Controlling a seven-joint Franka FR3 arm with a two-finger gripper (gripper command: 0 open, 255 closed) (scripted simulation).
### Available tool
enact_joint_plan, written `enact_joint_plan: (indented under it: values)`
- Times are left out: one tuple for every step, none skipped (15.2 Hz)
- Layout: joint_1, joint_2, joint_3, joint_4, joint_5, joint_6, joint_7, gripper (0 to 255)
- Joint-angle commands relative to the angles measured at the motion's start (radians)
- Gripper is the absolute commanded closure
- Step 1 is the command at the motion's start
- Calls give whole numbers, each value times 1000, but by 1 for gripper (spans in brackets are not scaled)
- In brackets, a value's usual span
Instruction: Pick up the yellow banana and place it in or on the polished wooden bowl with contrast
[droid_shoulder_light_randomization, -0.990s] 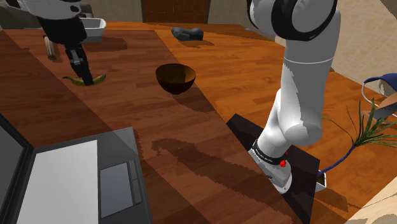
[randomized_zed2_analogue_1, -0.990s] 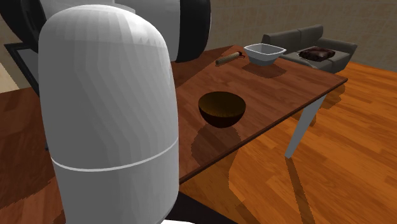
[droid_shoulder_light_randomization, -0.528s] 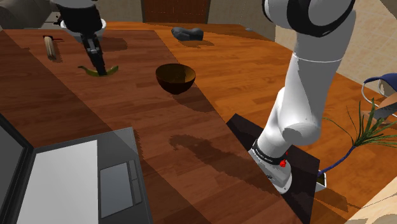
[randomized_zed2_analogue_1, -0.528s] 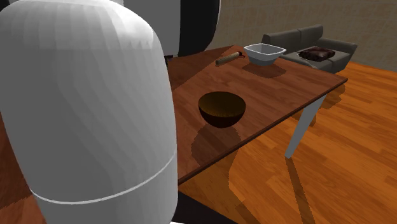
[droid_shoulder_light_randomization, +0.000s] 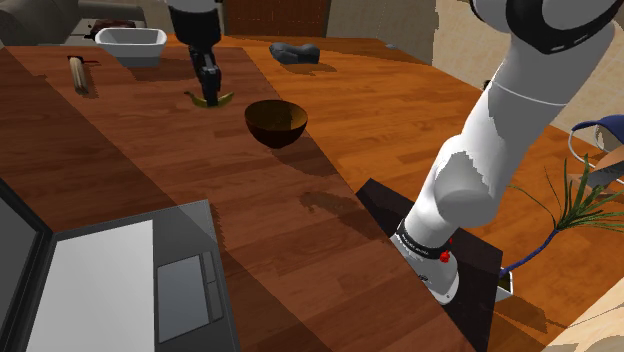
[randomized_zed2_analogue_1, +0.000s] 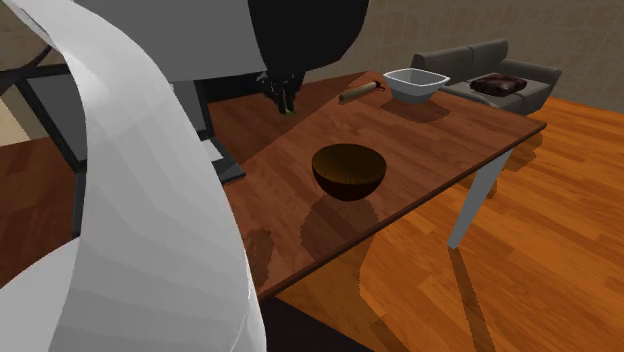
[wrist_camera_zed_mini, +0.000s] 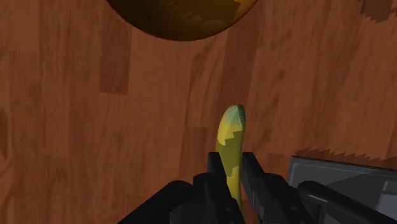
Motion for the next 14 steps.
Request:
enact_joint_plan:
  values:
    - [-24,-48,-24,-53,12,10,-50,255]
    - [-34,-70,-36,-79,17,16,-74,255]
    - [-44,-92,-49,-103,21,21,-98,255]
    - [-54,-113,-62,-126,24,25,-122,255]
    - [-63,-132,-76,-148,27,29,-146,255]
    - [-73,-151,-90,-169,28,33,-170,255]
    - [-82,-169,-104,-188,29,36,-193,255]
    - [-91,-186,-119,-207,30,39,-217,255]
    - [-100,-202,-133,-224,30,42,-241,255]
    - [-109,-217,-148,-240,29,44,-265,255]
    - [-119,-231,-163,-255,27,46,-289,255]
    - [-128,-244,-178,-268,26,48,-312,255]
    - [-136,-254,-192,-279,24,50,-333,255]
    - [-135,-254,-192,-292,23,63,-332,255]
